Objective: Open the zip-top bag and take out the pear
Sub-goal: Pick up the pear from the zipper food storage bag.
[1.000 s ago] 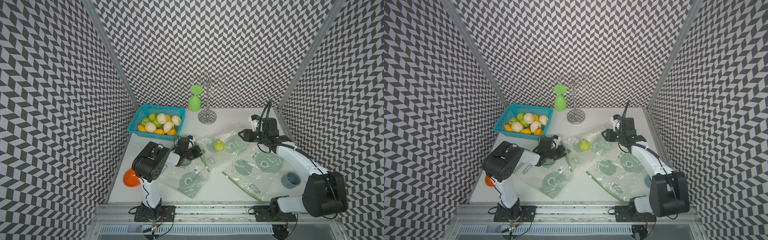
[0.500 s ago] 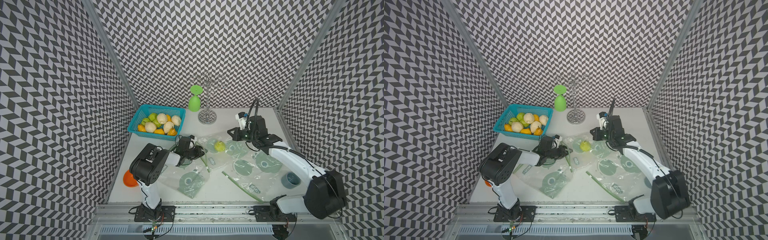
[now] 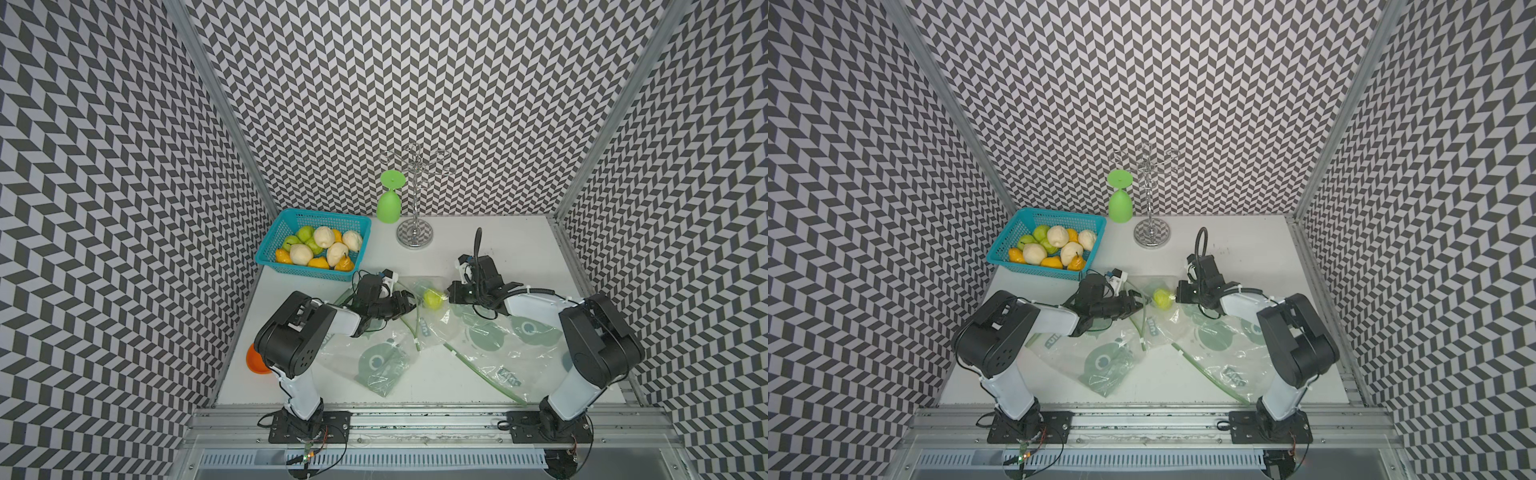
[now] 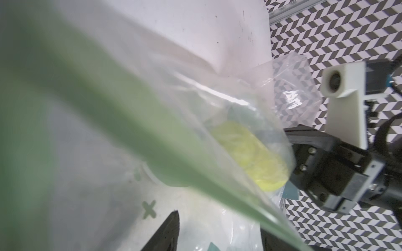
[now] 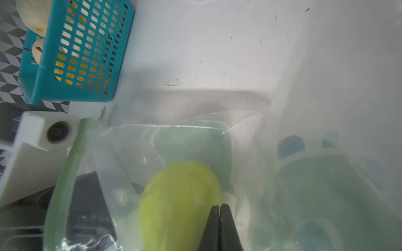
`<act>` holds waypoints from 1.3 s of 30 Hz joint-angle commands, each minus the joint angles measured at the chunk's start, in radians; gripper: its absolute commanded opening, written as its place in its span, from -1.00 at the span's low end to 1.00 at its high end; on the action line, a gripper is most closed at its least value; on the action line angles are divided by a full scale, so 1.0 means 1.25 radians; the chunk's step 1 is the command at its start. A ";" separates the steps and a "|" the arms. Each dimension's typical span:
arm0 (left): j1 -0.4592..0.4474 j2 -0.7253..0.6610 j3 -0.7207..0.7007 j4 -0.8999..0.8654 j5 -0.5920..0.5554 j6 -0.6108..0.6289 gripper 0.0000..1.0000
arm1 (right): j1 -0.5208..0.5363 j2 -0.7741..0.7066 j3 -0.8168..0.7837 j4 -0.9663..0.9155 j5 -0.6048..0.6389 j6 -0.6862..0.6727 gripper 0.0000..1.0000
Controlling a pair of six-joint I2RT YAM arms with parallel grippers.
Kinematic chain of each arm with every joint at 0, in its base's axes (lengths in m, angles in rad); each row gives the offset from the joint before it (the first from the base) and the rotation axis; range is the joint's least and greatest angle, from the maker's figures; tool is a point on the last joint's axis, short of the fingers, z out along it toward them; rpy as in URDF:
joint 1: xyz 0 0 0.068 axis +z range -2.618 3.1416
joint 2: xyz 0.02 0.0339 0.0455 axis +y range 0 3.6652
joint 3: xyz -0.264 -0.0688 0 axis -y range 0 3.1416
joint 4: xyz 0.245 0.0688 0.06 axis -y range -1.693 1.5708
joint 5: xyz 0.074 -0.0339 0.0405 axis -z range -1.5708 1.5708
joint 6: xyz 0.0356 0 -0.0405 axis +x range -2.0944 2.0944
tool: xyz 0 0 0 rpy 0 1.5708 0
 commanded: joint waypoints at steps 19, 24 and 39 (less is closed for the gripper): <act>-0.025 -0.041 0.049 -0.117 -0.090 0.073 1.00 | 0.035 0.085 0.048 0.015 -0.084 -0.076 -1.00; -0.026 -0.003 0.101 -0.201 -0.123 0.106 1.00 | 0.036 0.094 0.052 0.018 -0.099 -0.106 -1.00; -0.026 -0.199 -0.039 -0.200 -0.148 0.096 1.00 | -0.003 0.015 0.060 -0.024 -0.080 -0.114 -1.00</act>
